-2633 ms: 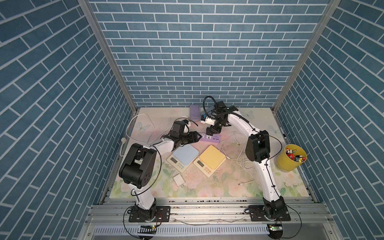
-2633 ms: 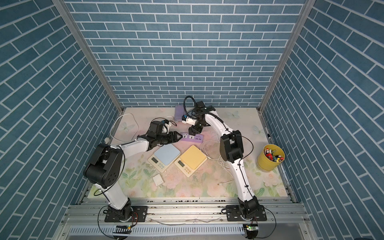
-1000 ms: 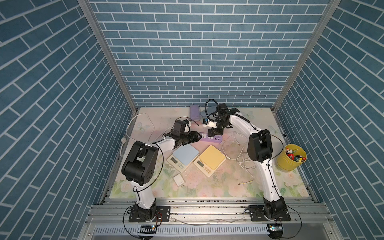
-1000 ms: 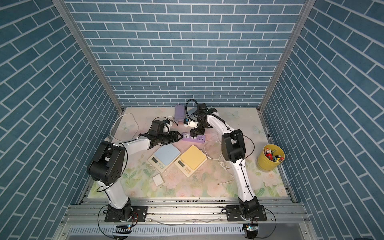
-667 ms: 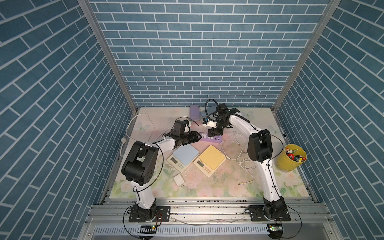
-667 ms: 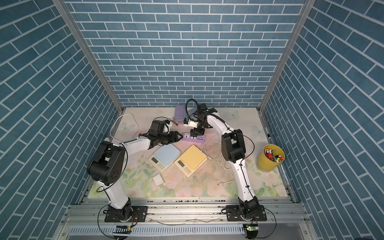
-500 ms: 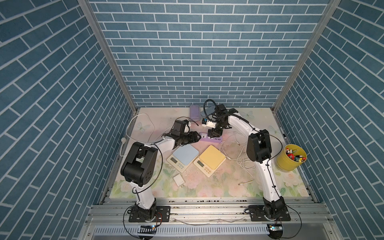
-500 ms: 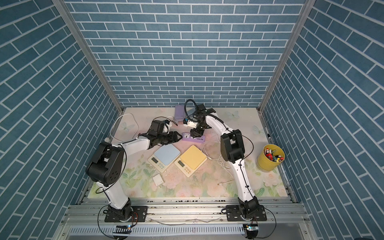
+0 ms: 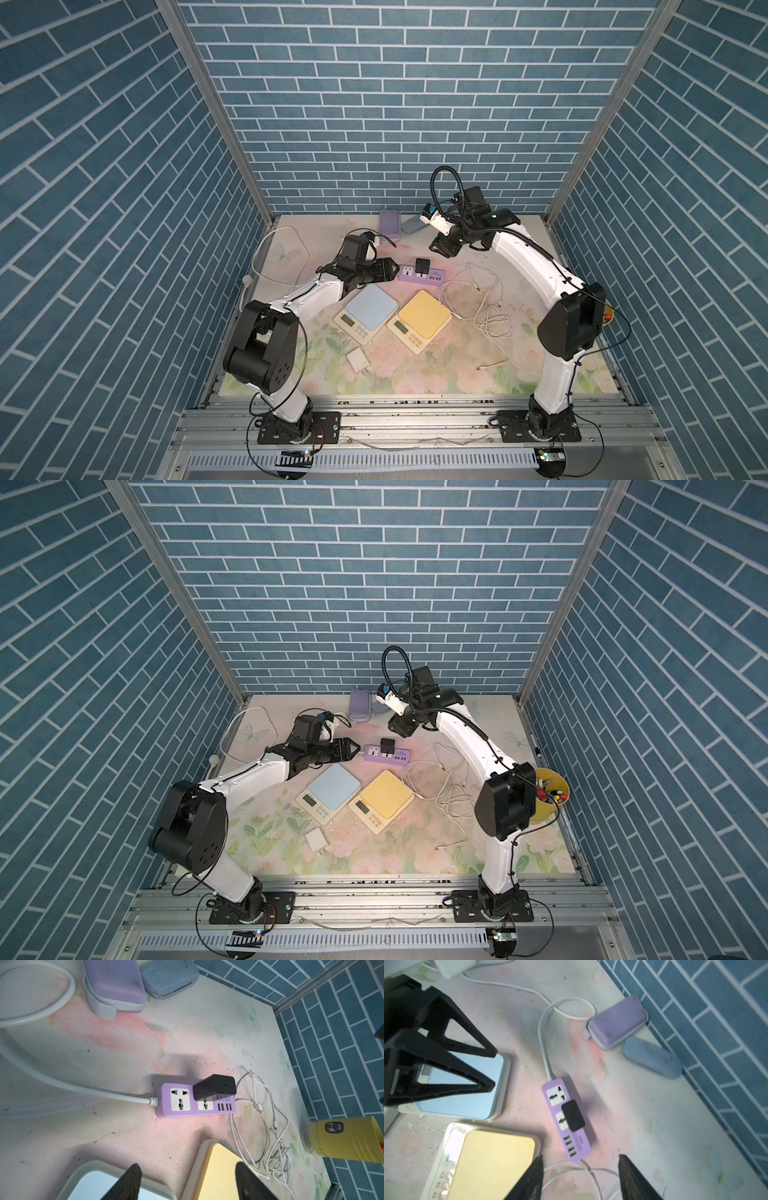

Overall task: Charge the electronic scale
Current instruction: Pick up the charging cable from the center of the board.

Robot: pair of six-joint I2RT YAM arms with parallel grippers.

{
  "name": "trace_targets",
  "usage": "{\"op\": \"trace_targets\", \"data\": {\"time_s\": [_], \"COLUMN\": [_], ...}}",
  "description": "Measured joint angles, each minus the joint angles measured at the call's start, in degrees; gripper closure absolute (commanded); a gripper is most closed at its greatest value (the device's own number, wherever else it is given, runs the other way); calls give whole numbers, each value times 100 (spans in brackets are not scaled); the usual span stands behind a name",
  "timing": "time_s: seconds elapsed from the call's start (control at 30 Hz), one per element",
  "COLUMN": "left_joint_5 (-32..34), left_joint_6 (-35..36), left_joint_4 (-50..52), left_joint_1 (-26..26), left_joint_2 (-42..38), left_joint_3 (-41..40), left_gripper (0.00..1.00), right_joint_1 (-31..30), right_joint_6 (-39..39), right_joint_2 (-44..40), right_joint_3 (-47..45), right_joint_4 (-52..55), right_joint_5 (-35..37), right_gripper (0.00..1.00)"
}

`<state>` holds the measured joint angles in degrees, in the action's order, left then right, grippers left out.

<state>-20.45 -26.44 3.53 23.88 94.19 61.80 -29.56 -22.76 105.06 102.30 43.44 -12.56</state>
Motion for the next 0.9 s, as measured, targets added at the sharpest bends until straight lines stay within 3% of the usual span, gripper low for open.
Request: {"op": "trace_targets", "data": {"time_s": [0.23, 0.4, 0.9], "left_joint_5": [321, 374, 584], "left_joint_6": [254, 332, 332], "left_joint_4": [330, 435, 533], "left_joint_1": [706, 1071, 1252], "left_joint_2": [278, 774, 667], "left_joint_3": [155, 608, 380], "left_gripper": [27, 28, 28], "right_joint_1": [22, 37, 37], "right_joint_6": [1797, 2564, 2275], "right_joint_2": [-1016, -1335, -660], "right_joint_3": [-2802, -4046, -3797], "right_joint_4": [-433, -608, -706], "right_joint_5": [245, -9, -188], "right_gripper": [62, 67, 70]}}
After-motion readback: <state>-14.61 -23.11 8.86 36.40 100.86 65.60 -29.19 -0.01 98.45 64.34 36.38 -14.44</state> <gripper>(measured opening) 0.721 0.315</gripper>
